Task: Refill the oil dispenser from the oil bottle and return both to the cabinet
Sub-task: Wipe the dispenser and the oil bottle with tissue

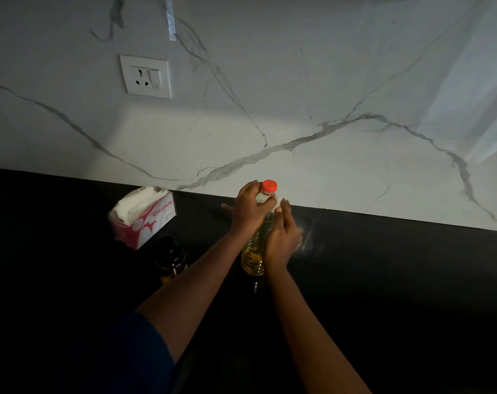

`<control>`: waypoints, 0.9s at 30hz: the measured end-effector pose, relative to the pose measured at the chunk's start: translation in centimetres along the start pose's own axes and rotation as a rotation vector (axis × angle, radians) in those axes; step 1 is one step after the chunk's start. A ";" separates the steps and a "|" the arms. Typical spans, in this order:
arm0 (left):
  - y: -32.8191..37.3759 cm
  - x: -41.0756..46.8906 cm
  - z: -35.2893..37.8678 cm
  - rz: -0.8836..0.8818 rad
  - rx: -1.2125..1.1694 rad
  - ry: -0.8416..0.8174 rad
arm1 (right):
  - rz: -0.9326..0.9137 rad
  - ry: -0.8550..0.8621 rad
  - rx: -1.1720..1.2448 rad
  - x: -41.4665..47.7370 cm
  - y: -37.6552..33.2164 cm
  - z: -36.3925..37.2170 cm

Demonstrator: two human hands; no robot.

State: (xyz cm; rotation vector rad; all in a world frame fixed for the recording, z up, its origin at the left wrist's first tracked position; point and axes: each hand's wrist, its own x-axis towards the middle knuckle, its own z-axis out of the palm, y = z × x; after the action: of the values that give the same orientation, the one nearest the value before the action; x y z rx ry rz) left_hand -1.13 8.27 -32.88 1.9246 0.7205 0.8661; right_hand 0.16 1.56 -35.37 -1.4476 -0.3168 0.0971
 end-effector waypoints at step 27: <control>-0.8 0.4 1.2 0.010 0.010 0.028 | 0.437 0.157 0.112 -2.8 6.2 0.1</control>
State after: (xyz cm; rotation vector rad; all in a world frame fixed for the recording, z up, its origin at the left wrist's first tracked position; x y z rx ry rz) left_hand -0.09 8.34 -33.90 1.9305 0.7335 0.8983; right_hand -1.81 1.76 -41.95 -1.3840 0.1356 0.3468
